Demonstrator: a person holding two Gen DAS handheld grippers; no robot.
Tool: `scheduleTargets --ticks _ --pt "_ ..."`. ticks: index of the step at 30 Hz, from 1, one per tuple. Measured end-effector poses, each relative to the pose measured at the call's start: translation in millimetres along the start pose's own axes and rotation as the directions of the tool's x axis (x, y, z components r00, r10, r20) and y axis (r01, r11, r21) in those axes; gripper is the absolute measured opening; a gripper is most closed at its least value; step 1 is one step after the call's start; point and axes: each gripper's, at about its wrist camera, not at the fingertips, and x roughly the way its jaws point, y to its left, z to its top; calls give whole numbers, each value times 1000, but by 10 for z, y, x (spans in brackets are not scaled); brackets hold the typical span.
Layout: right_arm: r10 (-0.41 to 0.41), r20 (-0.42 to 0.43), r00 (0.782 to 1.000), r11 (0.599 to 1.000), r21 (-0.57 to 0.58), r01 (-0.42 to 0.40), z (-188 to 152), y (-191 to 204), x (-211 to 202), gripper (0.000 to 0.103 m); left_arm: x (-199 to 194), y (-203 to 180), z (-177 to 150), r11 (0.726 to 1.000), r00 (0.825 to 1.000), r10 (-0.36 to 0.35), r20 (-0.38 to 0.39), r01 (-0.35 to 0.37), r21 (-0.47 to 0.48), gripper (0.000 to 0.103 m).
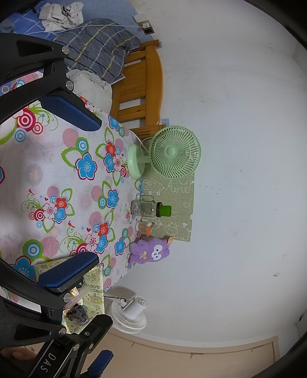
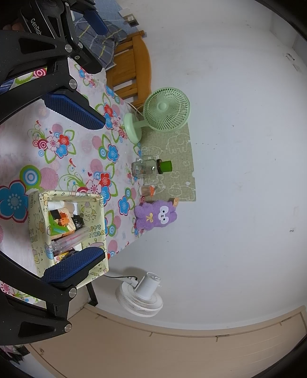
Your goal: Organize soft objects
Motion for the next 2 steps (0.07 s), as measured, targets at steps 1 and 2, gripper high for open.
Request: scheduleTargets --ticks 1,2 --pt "-1 0 1000 1000 1 1 -7 -4 -2 101 1 -3 -1 1000 1000 -1 0 1 0 103" --pt "-1 0 1000 1000 0 1 -6 -4 -1 101 2 -7 -4 1000 1000 -2 0 2 1 103"
